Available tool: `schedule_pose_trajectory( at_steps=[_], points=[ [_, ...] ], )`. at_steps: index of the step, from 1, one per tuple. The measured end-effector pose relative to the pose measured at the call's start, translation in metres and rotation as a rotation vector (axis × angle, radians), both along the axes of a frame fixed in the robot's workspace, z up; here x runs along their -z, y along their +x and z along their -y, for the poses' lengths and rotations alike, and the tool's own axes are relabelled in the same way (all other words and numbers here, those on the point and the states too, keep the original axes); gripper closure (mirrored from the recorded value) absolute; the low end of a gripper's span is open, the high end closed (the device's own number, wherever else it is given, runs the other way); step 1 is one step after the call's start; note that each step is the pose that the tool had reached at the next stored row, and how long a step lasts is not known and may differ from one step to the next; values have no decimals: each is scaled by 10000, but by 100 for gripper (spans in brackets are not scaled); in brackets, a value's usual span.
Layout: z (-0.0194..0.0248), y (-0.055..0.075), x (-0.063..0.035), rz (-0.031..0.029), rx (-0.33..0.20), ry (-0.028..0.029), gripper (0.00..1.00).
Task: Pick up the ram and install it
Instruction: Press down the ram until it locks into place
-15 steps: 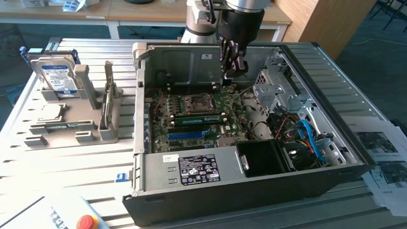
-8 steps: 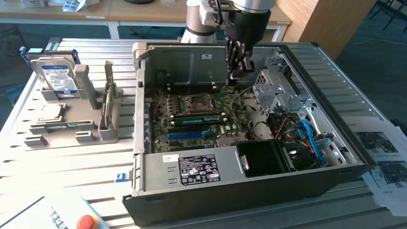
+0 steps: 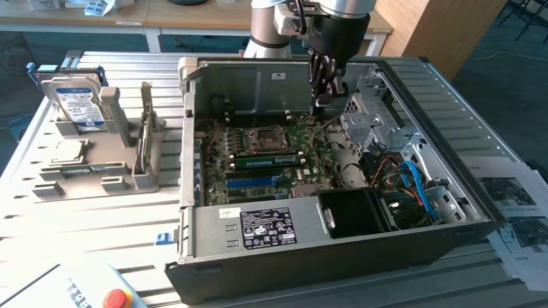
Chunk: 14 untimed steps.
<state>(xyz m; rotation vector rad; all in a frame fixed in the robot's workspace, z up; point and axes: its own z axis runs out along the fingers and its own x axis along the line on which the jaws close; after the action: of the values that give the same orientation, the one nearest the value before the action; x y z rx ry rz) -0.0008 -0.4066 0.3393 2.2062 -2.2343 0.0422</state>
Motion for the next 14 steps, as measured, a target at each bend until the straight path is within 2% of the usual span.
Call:
schedule_pose_trajectory(
  at_steps=[7,14],
  points=[
    [-1,1,10,4,-2,3,90],
    [0,1,97,43,-2,0,90]
  ],
)
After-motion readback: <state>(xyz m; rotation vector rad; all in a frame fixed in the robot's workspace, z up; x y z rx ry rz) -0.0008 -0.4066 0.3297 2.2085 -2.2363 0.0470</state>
